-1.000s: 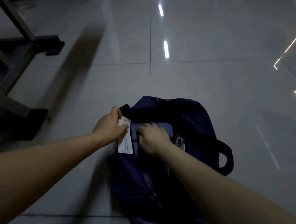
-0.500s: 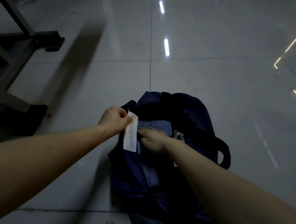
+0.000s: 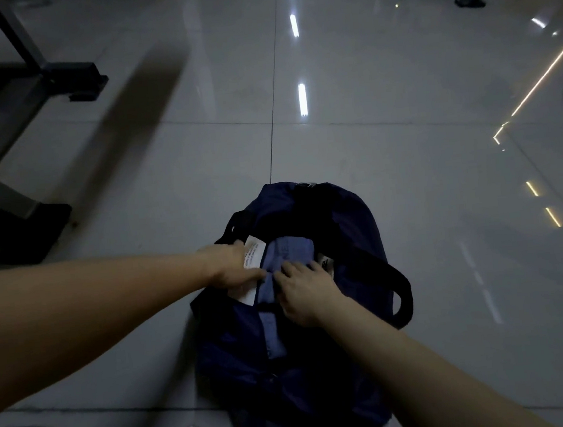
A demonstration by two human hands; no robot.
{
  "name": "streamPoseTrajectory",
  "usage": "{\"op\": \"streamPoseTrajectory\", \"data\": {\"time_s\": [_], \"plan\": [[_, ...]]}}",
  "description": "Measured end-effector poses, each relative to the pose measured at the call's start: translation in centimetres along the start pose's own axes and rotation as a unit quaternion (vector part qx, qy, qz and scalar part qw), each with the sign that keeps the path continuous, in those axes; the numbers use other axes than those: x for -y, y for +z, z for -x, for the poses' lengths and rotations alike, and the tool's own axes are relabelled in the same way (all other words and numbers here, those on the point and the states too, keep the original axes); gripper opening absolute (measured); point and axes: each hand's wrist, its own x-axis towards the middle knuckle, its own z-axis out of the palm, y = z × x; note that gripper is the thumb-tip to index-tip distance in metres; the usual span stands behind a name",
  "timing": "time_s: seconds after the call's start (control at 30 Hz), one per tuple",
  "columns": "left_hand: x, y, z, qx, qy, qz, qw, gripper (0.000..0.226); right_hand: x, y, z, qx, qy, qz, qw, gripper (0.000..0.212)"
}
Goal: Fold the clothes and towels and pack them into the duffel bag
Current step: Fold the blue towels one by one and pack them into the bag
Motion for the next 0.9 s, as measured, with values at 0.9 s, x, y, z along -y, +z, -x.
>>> {"op": "streamPoseTrajectory", "data": {"time_s": [0.9], "plan": [[-2.1, 2.0, -0.6, 0.000, 0.131, -0.180, 0.975, 0.120, -11.9, -3.3, 7.6, 0.001, 0.370, -0.304, 0.878, 0.010]]}}
